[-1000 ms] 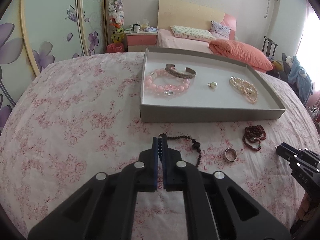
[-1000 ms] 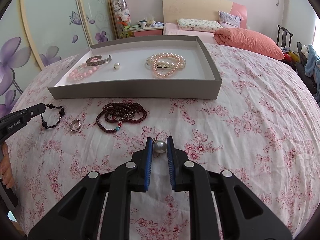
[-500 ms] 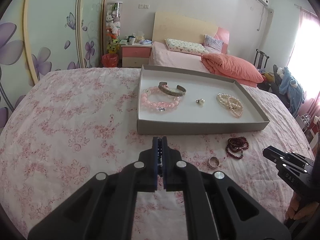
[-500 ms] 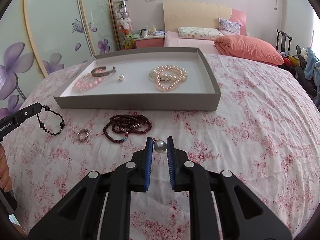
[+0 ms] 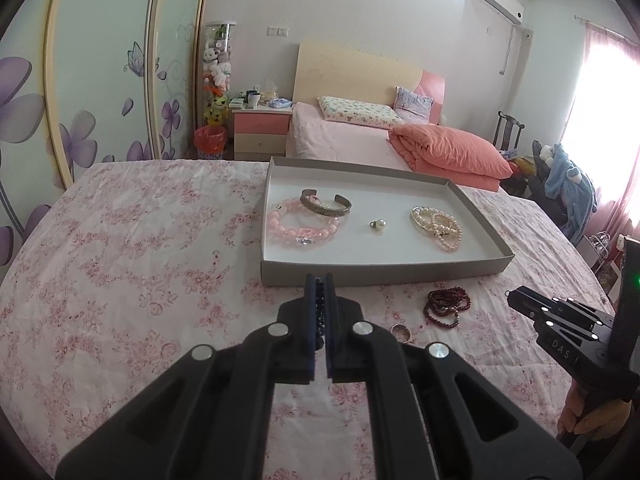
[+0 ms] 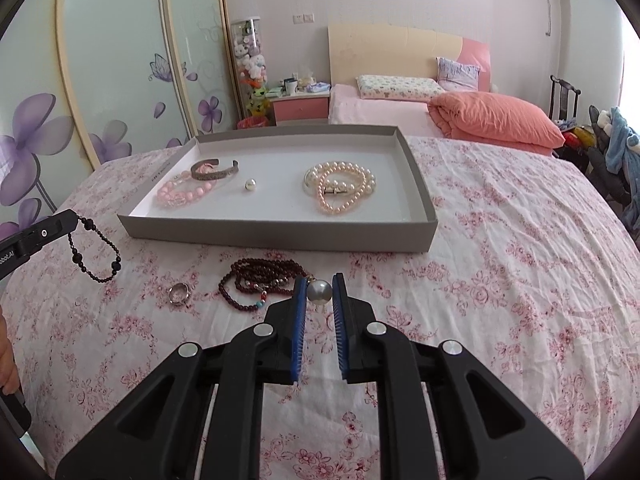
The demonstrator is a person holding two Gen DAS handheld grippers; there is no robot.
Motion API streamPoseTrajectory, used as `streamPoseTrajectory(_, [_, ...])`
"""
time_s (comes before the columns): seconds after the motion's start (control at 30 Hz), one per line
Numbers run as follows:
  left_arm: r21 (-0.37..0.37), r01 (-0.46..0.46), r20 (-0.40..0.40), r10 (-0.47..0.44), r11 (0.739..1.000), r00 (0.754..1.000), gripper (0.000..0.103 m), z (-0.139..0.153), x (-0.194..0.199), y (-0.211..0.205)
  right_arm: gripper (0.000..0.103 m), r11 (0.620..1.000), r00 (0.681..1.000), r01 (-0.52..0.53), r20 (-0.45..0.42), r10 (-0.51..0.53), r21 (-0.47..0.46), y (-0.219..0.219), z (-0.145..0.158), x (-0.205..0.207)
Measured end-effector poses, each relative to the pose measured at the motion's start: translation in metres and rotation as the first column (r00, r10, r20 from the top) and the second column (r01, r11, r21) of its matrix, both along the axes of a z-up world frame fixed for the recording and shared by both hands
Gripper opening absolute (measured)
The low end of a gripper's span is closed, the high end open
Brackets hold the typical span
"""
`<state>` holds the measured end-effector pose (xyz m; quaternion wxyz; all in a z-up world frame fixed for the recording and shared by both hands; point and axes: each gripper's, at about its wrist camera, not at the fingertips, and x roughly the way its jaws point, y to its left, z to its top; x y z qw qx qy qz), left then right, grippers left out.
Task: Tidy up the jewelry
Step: 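Carry the black beaded bracelet and pearl pendant into the grey tray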
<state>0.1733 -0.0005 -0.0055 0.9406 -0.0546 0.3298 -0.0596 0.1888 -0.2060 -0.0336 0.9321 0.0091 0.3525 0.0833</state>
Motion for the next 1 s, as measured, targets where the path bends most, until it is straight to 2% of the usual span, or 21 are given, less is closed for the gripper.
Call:
streamPoseTrajectory(0.57, [0.0,0.026,0.068,-0.026,1.0,0.997,0.005,0.023,-0.007,-0.015,0.014,1.0,0.99,-0.014,0.139,0.014,-0.001,0.007,0.035,-0.003])
streamPoseTrajectory(1.0, [0.023,0.043,0.105,-0.045,0.999,0.993,0.005,0.037,0.007,-0.027,0.014,1.0,0.974,-0.022,0.224,0.021,0.003,0.011,0.058,0.007])
